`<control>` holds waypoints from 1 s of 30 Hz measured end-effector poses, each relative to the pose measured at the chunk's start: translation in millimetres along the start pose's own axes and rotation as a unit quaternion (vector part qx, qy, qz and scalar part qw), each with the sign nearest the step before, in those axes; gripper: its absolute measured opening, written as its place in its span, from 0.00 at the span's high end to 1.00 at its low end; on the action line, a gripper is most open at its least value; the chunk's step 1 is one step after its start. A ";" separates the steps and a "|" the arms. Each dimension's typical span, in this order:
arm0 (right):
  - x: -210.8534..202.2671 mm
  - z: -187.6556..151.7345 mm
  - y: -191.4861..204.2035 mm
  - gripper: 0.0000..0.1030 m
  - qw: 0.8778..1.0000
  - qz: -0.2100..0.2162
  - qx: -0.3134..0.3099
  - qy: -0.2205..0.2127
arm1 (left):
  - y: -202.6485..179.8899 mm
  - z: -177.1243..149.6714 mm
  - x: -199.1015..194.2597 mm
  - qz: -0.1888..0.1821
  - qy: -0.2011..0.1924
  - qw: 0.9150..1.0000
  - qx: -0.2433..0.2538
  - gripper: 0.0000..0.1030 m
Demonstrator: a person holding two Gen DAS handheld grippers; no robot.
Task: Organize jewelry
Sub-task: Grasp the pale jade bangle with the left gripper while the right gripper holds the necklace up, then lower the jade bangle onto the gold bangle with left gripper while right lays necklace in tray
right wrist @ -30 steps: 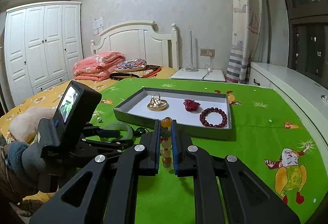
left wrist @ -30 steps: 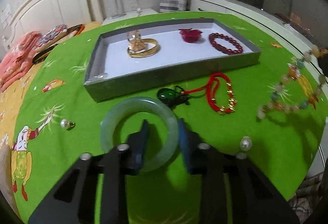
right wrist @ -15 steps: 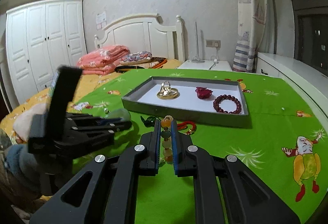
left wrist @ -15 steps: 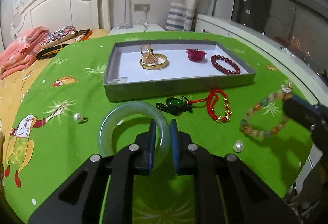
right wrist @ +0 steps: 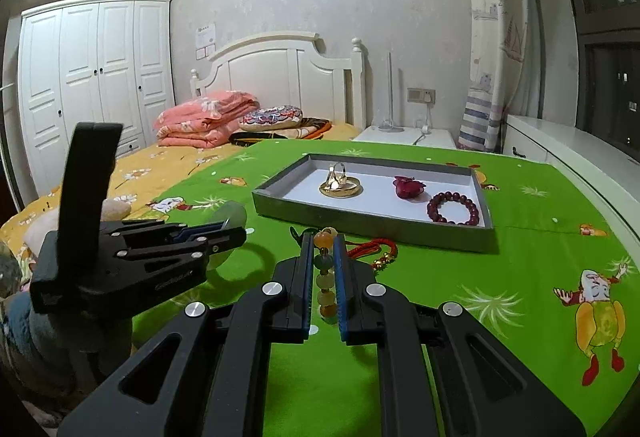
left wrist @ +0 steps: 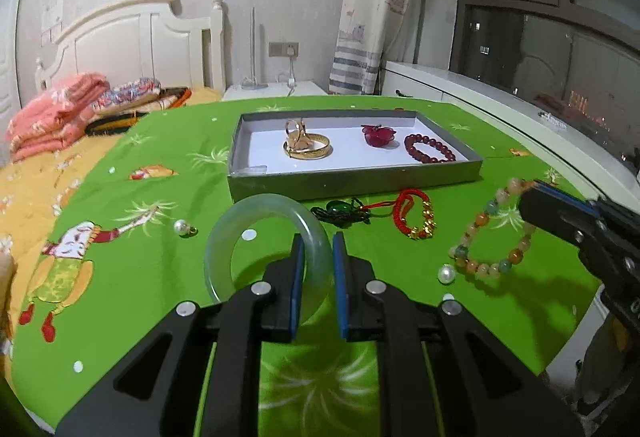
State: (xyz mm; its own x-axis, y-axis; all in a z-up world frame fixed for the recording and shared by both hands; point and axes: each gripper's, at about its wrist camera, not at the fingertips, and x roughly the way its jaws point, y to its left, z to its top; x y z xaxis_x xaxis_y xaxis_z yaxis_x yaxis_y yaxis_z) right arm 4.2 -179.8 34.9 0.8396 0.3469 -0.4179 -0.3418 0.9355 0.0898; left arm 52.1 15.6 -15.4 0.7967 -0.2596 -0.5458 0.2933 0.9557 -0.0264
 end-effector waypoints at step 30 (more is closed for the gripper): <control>17.6 35.4 10.0 0.89 0.999 -0.006 -0.034 -0.032 | -22.0 29.3 -9.8 0.003 -0.042 0.999 0.028 0.87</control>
State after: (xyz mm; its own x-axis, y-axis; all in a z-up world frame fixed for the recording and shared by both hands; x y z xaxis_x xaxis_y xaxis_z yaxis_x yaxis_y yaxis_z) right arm 30.4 -161.9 60.4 0.8684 0.3414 -0.3596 -0.3579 0.9335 0.0218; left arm 53.4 -7.0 15.1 0.8387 -0.2676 -0.4744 0.3165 0.9483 0.0245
